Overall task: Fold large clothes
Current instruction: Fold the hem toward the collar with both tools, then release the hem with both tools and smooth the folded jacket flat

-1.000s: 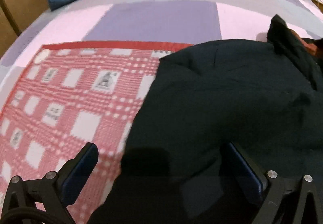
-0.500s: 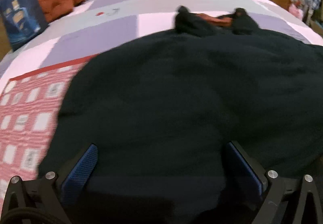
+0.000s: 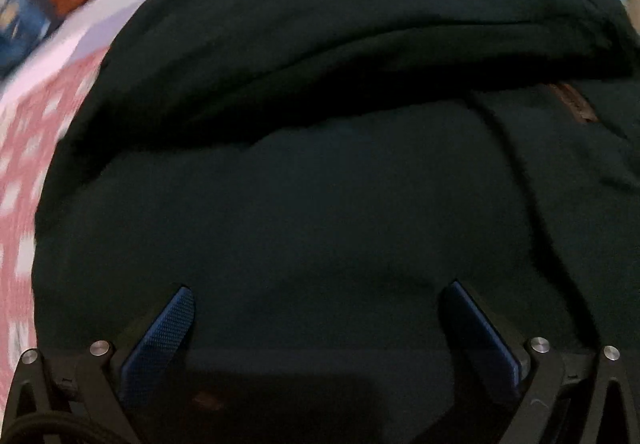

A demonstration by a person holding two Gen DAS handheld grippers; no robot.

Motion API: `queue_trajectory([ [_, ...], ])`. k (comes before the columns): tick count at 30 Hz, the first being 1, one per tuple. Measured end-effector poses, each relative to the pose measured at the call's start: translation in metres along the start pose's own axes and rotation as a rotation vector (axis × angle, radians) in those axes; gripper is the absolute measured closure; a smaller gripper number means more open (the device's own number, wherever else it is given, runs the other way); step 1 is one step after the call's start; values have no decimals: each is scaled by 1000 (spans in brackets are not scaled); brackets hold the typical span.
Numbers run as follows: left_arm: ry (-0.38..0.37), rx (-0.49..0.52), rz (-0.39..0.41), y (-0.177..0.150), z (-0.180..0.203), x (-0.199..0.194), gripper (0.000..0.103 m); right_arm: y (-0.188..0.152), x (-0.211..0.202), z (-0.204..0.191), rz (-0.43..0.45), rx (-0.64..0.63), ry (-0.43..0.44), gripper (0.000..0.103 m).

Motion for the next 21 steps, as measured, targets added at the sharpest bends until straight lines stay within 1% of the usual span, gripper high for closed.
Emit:
queue_trajectory([
  [1, 22, -31, -3, -5, -13, -3, 0, -8, 3, 15, -20, 36, -21, 27],
  [2, 49, -43, -6, -8, -21, -6, 0, -26, 4, 44, -55, 98, -61, 27],
  [4, 97, -82, -12, -16, -41, -13, 0, -49, 4, 76, -104, 154, -140, 27],
  [5, 128, -102, -22, -20, -49, -16, 0, -62, 4, 91, -131, 191, -156, 27],
  [6, 133, -119, -28, -24, -54, -18, 0, -75, 1, 107, -163, 244, -166, 27],
  [8, 155, -161, -40, -36, -60, -25, 0, -89, -8, 111, -176, 229, -213, 27],
  [10, 172, -199, -45, -46, -55, -33, 0, -97, -20, 104, -159, 212, -244, 27],
  [11, 168, -204, -43, -51, -47, -37, 0, -99, -27, 99, -143, 219, -235, 27],
  [14, 113, -201, -23, -68, -6, -47, 0, -94, -47, 60, -92, 218, -122, 27],
  [15, 96, -199, -18, -73, 10, -50, 0, -93, -56, 32, -72, 173, -59, 27],
  [16, 89, -200, -16, -78, 19, -52, 0, -89, -58, 15, -65, 141, -30, 27],
  [17, 76, -204, -15, -83, 31, -54, 0, -90, -67, -14, -48, 83, 29, 27],
  [18, 72, -205, -17, -84, 36, -58, 0, -86, -72, -32, -38, 51, 60, 27],
  [19, 84, -202, -17, -89, 42, -62, 0, -90, -78, -44, -23, 30, 61, 27],
  [21, 102, -210, -17, -97, 41, -68, 0, -97, -85, -47, 6, 2, 50, 27],
])
Point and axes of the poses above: each gripper's, at about its wrist camera, not at the fingertips, and x roughly the way its jaws point, z to its right, y to its top, the point moved 2 cm from there along x, roughly the way its jaws point, and after that the axes turned 8 degrees about -y, right-handed, at the moved point
